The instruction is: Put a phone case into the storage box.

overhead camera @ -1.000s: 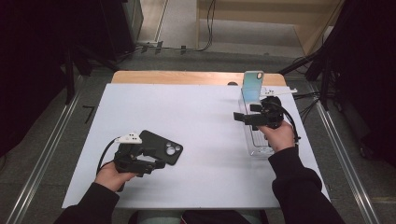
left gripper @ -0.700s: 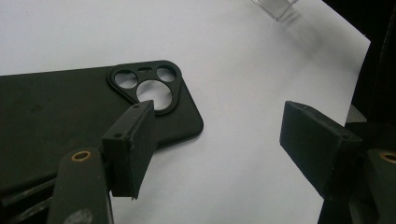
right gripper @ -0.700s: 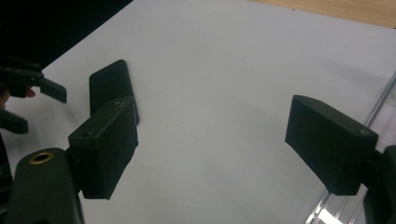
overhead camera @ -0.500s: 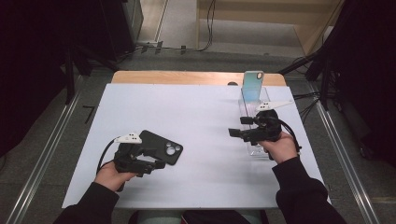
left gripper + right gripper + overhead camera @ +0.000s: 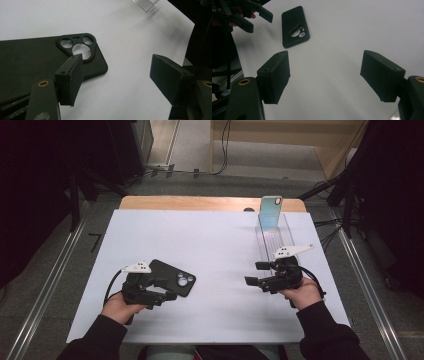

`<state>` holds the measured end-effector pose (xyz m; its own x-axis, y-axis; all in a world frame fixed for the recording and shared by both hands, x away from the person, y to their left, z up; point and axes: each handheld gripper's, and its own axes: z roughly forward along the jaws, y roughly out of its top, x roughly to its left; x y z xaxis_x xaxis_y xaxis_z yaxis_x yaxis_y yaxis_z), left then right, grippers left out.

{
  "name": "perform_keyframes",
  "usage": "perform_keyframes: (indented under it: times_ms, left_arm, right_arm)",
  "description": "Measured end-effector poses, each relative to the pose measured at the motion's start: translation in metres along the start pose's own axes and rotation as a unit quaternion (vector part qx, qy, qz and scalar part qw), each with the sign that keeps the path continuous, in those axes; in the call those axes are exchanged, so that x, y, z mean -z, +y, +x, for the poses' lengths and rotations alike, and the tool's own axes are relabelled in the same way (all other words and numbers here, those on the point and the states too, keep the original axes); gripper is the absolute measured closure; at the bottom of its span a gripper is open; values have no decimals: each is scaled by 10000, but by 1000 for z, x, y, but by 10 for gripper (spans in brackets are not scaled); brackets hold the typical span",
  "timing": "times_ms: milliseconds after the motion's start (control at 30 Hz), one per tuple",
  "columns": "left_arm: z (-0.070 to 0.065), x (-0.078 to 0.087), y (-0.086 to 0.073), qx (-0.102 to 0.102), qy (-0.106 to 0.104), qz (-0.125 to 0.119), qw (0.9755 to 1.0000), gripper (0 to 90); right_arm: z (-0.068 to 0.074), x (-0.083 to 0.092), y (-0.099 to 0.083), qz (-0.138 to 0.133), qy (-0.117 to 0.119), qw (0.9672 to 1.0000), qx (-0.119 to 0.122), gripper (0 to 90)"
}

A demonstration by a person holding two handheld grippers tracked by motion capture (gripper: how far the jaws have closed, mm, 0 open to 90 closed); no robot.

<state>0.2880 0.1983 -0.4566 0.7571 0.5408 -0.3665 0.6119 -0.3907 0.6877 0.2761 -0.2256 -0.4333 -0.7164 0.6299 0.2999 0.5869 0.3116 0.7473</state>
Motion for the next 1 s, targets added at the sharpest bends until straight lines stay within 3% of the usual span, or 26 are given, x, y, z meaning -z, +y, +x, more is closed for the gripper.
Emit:
perform_keyframes:
  times_ms: [300, 500, 1000]
  left_arm:
    - [-2, 0, -1, -23, -10, 17, 10000, 281]
    - [-3, -2, 0, -49, -48, 32, 10000, 280]
    - [-4, -3, -3, -111, -76, 22, 9999, 280]
  right_arm:
    - [7, -3, -23, 216, 15, 9997, 148, 218]
    - [6, -5, -37, 253, 149, 9996, 20, 218]
    - [5, -6, -42, 313, 160, 9994, 68, 218]
